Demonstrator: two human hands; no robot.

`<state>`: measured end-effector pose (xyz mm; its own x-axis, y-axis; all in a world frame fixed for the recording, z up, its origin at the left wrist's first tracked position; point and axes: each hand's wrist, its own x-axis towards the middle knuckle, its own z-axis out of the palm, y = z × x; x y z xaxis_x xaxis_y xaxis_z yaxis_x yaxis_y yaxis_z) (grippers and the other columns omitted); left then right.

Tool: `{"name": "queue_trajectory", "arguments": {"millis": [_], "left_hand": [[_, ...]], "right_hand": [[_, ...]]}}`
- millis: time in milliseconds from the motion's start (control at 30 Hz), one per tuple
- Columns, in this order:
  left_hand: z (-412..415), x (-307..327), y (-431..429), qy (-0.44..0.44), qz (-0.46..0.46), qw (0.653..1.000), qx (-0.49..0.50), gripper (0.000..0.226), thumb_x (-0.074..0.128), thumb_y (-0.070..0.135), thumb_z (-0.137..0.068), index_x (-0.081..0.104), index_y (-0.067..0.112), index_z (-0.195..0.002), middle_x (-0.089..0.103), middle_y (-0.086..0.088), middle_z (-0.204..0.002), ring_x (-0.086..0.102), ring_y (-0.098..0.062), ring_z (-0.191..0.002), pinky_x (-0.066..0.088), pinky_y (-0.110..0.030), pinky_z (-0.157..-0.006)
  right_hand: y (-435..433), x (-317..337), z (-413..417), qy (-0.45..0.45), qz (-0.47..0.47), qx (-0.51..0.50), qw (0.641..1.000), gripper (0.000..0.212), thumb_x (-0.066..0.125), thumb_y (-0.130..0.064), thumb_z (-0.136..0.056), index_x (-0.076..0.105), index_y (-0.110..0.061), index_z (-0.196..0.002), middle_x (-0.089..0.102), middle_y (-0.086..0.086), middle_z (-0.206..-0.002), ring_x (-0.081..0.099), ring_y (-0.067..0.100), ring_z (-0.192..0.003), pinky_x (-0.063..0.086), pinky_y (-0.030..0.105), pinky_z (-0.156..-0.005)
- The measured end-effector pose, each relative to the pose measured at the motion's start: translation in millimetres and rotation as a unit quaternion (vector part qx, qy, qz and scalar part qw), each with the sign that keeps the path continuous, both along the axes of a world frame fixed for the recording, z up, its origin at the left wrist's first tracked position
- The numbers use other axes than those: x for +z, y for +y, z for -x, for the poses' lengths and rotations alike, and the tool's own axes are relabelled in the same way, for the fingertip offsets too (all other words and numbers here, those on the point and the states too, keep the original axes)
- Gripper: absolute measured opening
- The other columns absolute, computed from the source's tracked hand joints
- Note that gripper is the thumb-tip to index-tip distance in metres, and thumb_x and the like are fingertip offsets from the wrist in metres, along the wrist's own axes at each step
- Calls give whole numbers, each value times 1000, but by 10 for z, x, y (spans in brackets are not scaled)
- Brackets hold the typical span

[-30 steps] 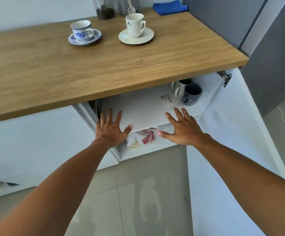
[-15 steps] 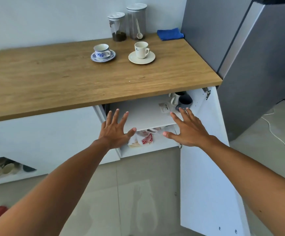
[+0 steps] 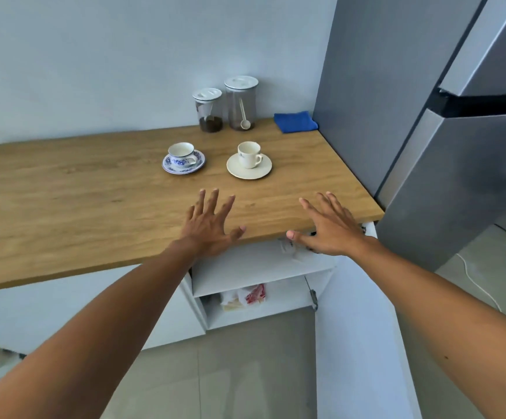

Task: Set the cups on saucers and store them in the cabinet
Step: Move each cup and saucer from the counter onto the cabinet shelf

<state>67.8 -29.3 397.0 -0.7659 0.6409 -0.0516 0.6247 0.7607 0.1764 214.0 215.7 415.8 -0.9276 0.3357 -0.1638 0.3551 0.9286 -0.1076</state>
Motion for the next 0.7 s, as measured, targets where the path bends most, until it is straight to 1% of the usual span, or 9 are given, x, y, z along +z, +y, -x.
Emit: {"name": "queue_trajectory", "arguments": {"millis": [100,233,333,500,600,700], "left_hand": [[402,54,154,2,12,1000,-4,81,28,74,-88,-2,39,-153,-14,-2,-163,-22,-28,-147,0,-50,-118],[928,54,361,10,26,1000,-4,80,25,75,-87,-4,39,-153,-15,-2,-163,-23,-29,-147,-5,-52,-119],[1237,-5,518,7,28,1000,2,80,25,75,-87,-4,39,-153,-14,-3,-163,-23,-29,-147,-4,-51,-118],[1606,-163,769,5,28,999,27,80,24,75,-87,-4,40,-152,-13,-2,-163,-22,-27,-147,-2,-50,-119],[1775,-273,890,7,35,999,33,80,24,76,-86,-4,40,-153,-13,-2,-163,-23,-27,-147,-2,-50,-119],[1925,-401,997,-11,32,998,52,80,24,75,-87,-3,39,-153,-12,-2,-163,-22,-27,-147,-2,-49,-119]], "right_hand": [[175,87,423,-6,4,-10,1000,101,31,-90,-76,0,-37,-157,-8,4,-167,-15,26,-152,10,54,-120],[406,121,963,-6,13,-29,999,101,31,-90,-76,0,-37,-157,-6,6,-167,-14,27,-152,10,52,-120],[570,82,1322,-19,17,-26,999,100,32,-88,-78,-1,-37,-157,-7,5,-167,-15,26,-152,9,51,-120],[834,-35,1912,-29,30,-12,999,98,35,-86,-80,0,-37,-157,-8,3,-167,-14,26,-152,10,51,-120],[943,-138,2216,-36,42,7,998,96,38,-82,-82,1,-37,-157,-4,3,-167,-13,25,-153,11,50,-120],[1059,-266,2480,-50,46,25,997,95,42,-79,-83,1,-37,-157,0,3,-167,-10,26,-153,13,49,-120]]}}
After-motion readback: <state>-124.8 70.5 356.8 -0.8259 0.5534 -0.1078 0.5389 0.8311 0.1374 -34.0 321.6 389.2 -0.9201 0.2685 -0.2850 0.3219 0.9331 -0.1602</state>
